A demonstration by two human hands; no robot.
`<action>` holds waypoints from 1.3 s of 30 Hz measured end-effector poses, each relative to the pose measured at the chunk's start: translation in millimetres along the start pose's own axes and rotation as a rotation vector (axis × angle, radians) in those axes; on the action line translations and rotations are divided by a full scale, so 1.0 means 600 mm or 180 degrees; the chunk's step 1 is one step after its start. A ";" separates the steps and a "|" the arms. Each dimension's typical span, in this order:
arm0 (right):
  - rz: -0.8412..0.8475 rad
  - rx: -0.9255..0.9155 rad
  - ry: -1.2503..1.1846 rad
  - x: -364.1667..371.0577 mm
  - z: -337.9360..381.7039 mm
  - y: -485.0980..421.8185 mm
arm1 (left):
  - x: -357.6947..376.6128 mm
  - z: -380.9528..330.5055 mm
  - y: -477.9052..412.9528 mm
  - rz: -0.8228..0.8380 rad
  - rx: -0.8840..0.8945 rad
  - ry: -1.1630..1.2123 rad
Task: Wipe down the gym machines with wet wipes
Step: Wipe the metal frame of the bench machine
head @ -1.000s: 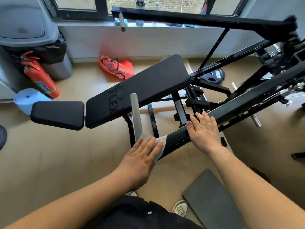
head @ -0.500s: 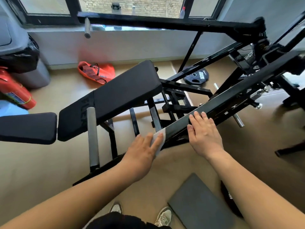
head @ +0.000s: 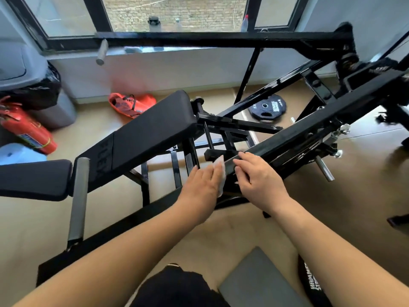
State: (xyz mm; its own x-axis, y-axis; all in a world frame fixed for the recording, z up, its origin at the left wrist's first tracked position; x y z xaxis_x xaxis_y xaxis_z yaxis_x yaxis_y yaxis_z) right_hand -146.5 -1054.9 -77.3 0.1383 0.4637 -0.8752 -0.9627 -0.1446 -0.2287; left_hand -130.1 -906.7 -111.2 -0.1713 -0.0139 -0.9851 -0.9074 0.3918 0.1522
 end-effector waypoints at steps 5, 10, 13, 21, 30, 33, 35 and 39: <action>0.0078 0.0004 0.0719 0.000 -0.050 -0.063 | 0.029 0.080 0.066 0.0011 0.0219 -0.0049; 0.0945 0.0660 0.1297 0.008 -0.100 -0.118 | 0.002 0.005 -0.034 0.0424 0.0212 0.0404; 0.0872 0.0728 0.1164 0.010 -0.108 -0.115 | -0.003 -0.051 -0.092 0.0422 0.0292 0.0429; 0.1056 0.0794 0.0909 0.011 -0.116 -0.117 | -0.001 0.014 -0.037 0.0716 0.0394 0.0366; 0.0954 0.0709 0.0852 0.001 -0.108 -0.116 | -0.006 -0.040 -0.082 0.0728 0.0478 0.0383; 0.0866 0.0643 0.0497 -0.005 -0.109 -0.112 | -0.008 -0.072 -0.108 0.0591 0.0532 0.0372; 0.0581 0.0647 0.0298 -0.025 -0.122 -0.106 | -0.008 -0.074 -0.110 0.0576 0.0532 0.0419; 0.0510 0.0879 0.1148 -0.078 -0.195 -0.072 | -0.004 -0.066 -0.097 0.0508 0.0584 0.0403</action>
State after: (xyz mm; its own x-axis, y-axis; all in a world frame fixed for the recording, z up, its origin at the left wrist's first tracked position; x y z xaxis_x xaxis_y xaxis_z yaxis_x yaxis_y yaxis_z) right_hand -84.2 -1172.6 -76.3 0.0080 0.1146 -0.9934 -0.9975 0.0708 0.0001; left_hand -92.3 -965.8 -114.6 -0.3637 -0.0488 -0.9302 -0.7823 0.5582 0.2766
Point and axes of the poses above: each hand's wrist, its own y-axis away from the middle knuckle, its own x-axis out of the palm, z = x × y, the point moved 7 cm from there along -y, towards the middle knuckle, and after that the axes turned 11 degrees about -x, right-handed, at the moved point
